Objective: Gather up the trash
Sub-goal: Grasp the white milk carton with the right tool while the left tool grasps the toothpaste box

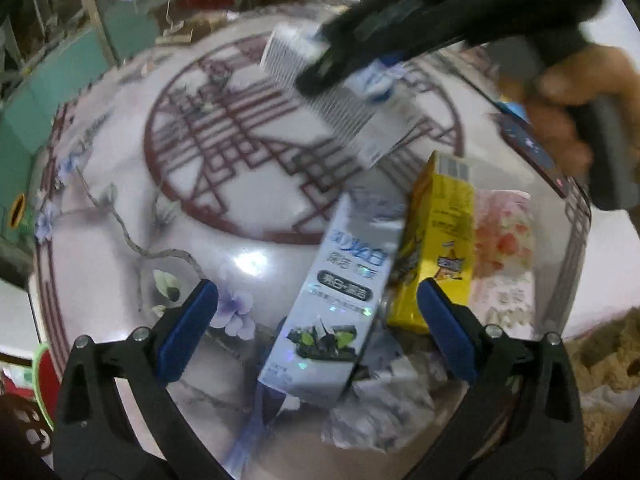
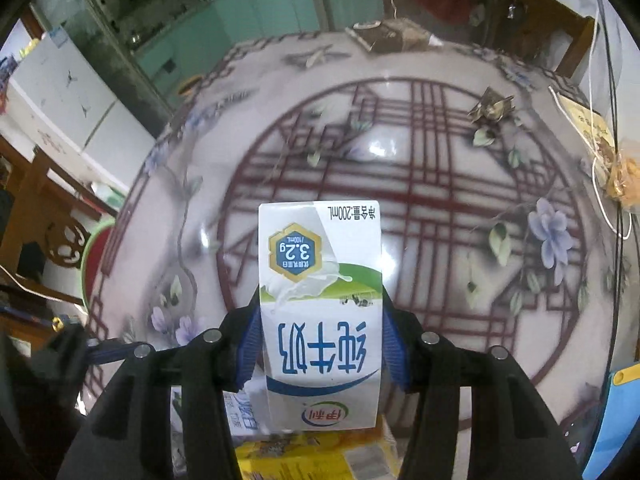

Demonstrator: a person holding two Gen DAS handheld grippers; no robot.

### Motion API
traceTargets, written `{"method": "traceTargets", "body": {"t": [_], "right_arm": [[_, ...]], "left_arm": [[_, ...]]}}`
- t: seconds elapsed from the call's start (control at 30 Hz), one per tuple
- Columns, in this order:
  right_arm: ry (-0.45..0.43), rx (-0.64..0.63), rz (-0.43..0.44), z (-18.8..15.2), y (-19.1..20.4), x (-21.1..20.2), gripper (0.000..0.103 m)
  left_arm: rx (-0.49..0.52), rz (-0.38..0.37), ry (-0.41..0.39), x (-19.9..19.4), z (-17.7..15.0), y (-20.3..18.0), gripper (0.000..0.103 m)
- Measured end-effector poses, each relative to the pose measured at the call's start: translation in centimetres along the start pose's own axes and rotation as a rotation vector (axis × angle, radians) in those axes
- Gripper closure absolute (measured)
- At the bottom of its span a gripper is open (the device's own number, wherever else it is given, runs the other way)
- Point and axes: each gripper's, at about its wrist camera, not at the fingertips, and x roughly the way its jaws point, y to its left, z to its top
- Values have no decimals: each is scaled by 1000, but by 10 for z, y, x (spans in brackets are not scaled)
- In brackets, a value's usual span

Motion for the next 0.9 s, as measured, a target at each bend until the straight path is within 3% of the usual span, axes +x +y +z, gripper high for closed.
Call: {"method": "traceTargets", "body": {"t": [0.1, 0.37, 0.5, 0.6, 0.7, 0.8, 0.83, 0.87, 0.9], "right_arm": [[-27, 10, 5, 7, -7, -7, 53], [-37, 25, 36, 13, -15, -11, 53], [-39, 19, 56, 13, -11, -13, 53], [-48, 24, 63, 13, -9, -15, 53], [-52, 20, 68, 13, -7, -17, 53], [-65, 19, 68, 13, -5, -21, 53], [-66, 21, 67, 13, -6, -21, 53], [-70, 22, 65, 14, -6, -23, 53], [-76, 21, 65, 14, -5, -24, 53]], "left_arm": [[-45, -9, 35, 16, 7, 8, 5], [-20, -6, 83, 36, 12, 5, 5], [20, -72, 101, 33, 11, -6, 5], [85, -35, 94, 32, 8, -13, 5], [73, -36, 151, 43, 6, -12, 5], [94, -12, 113, 40, 3, -17, 7], [79, -2, 108, 40, 4, -16, 20], [56, 5, 108, 43, 7, -13, 40], [12, 9, 110, 46, 9, -8, 48]]}}
